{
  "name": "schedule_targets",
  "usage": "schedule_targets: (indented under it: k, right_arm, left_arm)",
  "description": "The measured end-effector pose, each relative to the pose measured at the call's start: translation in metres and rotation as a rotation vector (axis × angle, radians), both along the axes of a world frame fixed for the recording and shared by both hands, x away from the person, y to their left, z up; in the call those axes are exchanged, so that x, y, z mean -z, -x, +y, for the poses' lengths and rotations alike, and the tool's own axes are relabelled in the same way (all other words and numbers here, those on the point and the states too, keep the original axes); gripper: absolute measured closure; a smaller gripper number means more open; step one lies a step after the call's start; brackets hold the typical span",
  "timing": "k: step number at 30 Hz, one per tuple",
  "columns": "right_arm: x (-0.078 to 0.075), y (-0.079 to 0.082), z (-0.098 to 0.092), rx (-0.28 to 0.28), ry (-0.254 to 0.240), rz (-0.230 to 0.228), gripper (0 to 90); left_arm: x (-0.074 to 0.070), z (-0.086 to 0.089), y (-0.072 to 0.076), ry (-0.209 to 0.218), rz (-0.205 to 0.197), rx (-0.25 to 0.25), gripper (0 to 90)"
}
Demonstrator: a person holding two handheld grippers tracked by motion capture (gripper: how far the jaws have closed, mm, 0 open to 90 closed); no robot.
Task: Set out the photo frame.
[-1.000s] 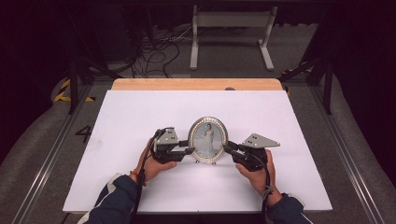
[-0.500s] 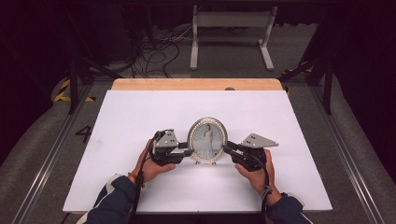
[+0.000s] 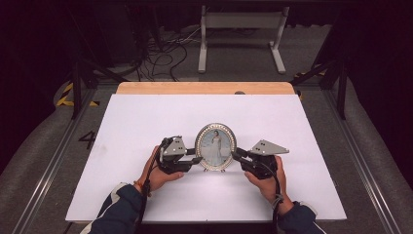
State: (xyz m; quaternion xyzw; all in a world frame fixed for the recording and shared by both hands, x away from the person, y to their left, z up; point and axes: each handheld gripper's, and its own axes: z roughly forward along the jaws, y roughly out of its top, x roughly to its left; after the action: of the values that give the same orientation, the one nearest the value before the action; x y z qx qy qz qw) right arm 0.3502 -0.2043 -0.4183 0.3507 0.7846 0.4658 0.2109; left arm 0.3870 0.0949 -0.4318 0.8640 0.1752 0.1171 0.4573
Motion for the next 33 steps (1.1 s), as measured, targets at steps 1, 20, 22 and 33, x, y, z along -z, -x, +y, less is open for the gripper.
schedule_targets:
  k: [1,20,22,33]
  right_arm:
    - [0.0,0.0,0.0,-0.001,0.006,-0.003,75.5]
    - [-0.005,0.005,0.001,-0.013,0.108,-0.053,49.8]
    - [-0.005,0.005,0.001,-0.004,0.12,-0.053,44.4]
    - [-0.002,0.003,-0.001,0.005,0.13,-0.03,28.9]
  left_arm:
    - [-0.001,0.0,0.001,0.003,-0.002,-0.005,63.1]
    - [-0.007,0.005,0.012,-0.036,-0.075,-0.068,41.4]
    - [-0.007,0.006,0.012,-0.045,-0.075,-0.073,35.5]
    - [-0.004,0.008,0.012,-0.065,-0.061,-0.107,14.5]
